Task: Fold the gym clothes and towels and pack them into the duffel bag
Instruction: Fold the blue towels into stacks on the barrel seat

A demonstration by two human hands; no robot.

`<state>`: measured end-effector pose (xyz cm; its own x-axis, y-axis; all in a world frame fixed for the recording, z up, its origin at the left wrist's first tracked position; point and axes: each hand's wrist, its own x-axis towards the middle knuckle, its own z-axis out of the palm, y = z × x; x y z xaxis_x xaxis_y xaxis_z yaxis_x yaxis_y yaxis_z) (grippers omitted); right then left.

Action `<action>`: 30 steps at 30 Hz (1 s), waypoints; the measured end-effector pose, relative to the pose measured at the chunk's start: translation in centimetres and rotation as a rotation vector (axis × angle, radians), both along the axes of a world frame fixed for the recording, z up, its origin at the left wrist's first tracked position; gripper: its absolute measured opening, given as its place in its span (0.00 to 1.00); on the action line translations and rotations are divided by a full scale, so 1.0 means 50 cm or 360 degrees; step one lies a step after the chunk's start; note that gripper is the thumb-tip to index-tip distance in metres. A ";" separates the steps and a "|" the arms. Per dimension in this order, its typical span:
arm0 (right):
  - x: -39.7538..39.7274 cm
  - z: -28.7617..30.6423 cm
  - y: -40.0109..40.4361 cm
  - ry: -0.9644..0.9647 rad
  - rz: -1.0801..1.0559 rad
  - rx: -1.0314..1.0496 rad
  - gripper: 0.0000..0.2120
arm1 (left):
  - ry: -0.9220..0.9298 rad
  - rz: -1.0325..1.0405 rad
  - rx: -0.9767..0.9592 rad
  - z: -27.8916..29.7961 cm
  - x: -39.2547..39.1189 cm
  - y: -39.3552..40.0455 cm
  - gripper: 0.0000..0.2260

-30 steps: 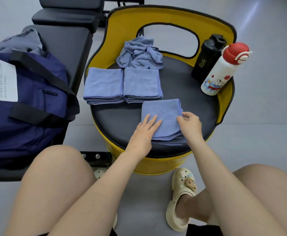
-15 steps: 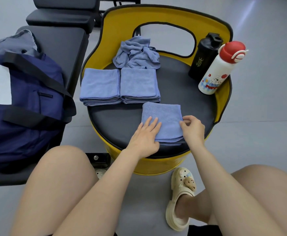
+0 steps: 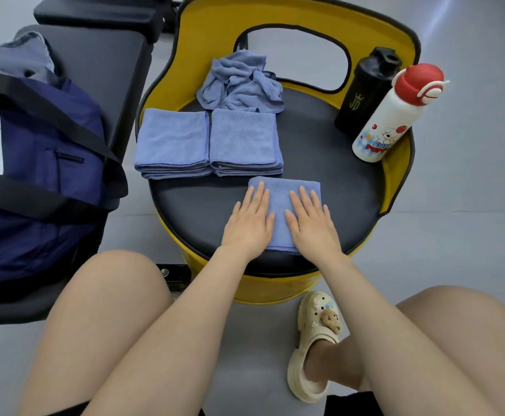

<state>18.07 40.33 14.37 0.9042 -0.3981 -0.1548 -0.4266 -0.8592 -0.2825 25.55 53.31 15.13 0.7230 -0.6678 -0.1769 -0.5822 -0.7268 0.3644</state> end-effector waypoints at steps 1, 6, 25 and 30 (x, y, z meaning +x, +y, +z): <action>0.001 -0.001 0.000 -0.0002 -0.0002 0.0022 0.26 | 0.0044 0.0016 -0.0027 -0.001 -0.001 0.001 0.24; 0.000 -0.003 0.000 -0.0128 -0.0069 0.0244 0.26 | 0.0323 0.0164 -0.0304 0.003 -0.003 -0.001 0.25; 0.026 0.108 0.022 -0.0549 -0.1065 0.1783 0.21 | 0.1274 0.0956 -0.1068 0.188 0.028 0.042 0.11; 0.068 0.164 0.037 -0.0683 -0.0989 0.2085 0.24 | 0.1202 0.1058 -0.1172 0.237 0.083 0.086 0.12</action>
<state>21.48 42.19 22.57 0.7165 -0.5168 -0.4686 -0.3056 0.3713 -0.8768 29.73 57.60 26.99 0.8388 -0.3287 -0.4341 0.3518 -0.2813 0.8928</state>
